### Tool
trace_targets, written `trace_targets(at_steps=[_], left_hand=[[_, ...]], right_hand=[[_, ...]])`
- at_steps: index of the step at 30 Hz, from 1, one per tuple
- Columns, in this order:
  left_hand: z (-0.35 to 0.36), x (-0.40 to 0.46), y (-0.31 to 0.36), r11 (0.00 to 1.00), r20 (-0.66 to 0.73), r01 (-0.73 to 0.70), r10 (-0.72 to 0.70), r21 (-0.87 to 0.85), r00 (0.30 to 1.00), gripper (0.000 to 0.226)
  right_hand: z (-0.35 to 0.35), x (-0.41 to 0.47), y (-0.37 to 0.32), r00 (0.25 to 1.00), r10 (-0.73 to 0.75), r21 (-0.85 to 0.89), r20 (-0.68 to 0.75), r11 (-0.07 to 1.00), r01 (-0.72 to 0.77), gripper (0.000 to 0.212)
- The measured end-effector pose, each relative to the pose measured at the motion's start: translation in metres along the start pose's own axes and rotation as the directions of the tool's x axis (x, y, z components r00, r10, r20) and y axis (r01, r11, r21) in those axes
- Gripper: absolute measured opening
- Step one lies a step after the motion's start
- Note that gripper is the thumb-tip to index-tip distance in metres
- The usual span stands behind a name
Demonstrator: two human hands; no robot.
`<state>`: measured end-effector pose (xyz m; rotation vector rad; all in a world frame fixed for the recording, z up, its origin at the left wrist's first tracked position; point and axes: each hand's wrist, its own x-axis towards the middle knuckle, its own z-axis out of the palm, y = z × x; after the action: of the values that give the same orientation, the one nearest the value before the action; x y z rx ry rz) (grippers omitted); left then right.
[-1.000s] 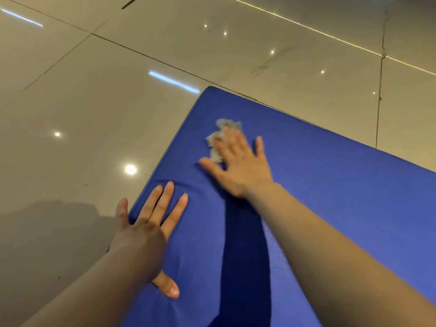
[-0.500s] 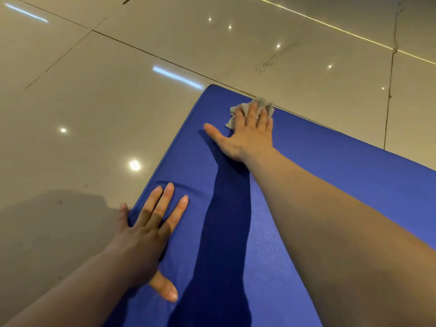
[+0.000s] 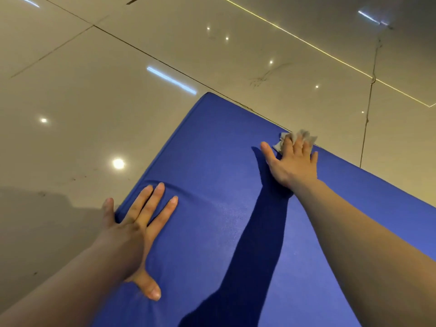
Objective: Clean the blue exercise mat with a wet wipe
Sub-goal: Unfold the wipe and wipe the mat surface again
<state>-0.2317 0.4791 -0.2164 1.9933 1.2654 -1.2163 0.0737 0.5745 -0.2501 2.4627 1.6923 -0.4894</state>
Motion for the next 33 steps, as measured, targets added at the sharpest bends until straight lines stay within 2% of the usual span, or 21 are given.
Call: trace_targets(at_steps=[1,3,5,7,9,11,13,15,16,20,22,24,28,31,33], left_hand=[[0.001,-0.002,-0.001,1.0,0.021,0.005,-0.006,0.01,1.0,0.153],[0.001,-0.004,-0.001,1.0,0.039,0.023,-0.023,0.005,0.999,0.154],[0.003,-0.004,-0.002,1.0,0.036,0.015,-0.015,0.001,0.999,0.152],[0.004,-0.004,-0.003,1.0,0.026,0.012,-0.012,-0.007,1.0,0.154],[0.002,-0.005,-0.005,1.0,0.021,0.026,-0.026,-0.014,0.999,0.153],[0.0,-0.006,-0.003,0.998,0.037,0.049,-0.048,-0.025,0.998,0.15],[0.0,-0.005,0.001,0.997,0.042,0.071,-0.072,0.009,0.997,0.154],[0.002,-0.004,0.001,0.994,-0.008,0.099,-0.098,0.044,0.995,0.153],[0.004,-0.005,0.002,0.993,-0.04,0.105,-0.103,0.05,0.994,0.151],[0.018,-0.007,0.004,0.991,-0.157,0.131,-0.125,0.025,0.98,0.148],[0.023,-0.009,0.006,0.985,-0.208,0.17,-0.173,-0.032,0.963,0.148],[0.034,-0.015,0.008,0.954,-0.226,0.248,-0.282,-0.167,0.932,0.149],[0.065,-0.034,0.012,0.779,-0.209,0.322,-0.494,-0.539,0.844,0.143],[0.073,-0.038,0.016,0.751,-0.236,0.311,-0.523,-0.583,0.819,0.143],[0.07,-0.036,0.018,0.767,-0.255,0.317,-0.522,-0.558,0.814,0.144]], right_hand=[[0.005,-0.004,-0.022,1.0,-0.022,0.054,0.002,0.998,0.022,0.089],[0.022,-0.026,-0.074,0.975,-0.22,0.108,-0.008,0.97,0.22,0.077],[0.043,-0.063,-0.12,0.893,-0.45,0.132,-0.011,0.885,0.447,0.071],[0.052,-0.084,-0.131,0.826,-0.564,0.121,0.019,0.821,0.558,0.068],[0.049,-0.071,-0.102,0.806,-0.591,0.044,0.009,0.806,0.59,0.071],[0.038,-0.05,-0.049,0.877,-0.478,0.025,-0.056,0.877,0.48,0.079],[0.025,-0.038,0.018,0.974,-0.214,0.016,-0.073,0.976,0.216,0.079],[0.014,-0.045,0.066,0.999,0.041,-0.003,0.019,0.999,-0.041,0.082],[0.013,-0.051,0.076,0.993,0.107,0.001,0.05,0.994,-0.107,0.084],[0.021,-0.065,0.034,0.99,0.129,0.079,0.058,0.988,-0.133,0.089],[0.028,-0.075,-0.005,0.998,0.016,0.086,0.057,0.996,-0.021,0.086],[0.038,-0.092,-0.05,0.987,-0.151,0.117,0.058,0.983,0.144,0.082],[0.06,-0.141,-0.124,0.895,-0.434,0.095,0.098,0.9,0.426,0.085],[0.065,-0.17,-0.136,0.783,-0.592,0.054,0.191,0.803,0.594,0.075],[0.062,-0.169,-0.121,0.752,-0.625,0.008,0.207,0.77,0.638,0.068]])
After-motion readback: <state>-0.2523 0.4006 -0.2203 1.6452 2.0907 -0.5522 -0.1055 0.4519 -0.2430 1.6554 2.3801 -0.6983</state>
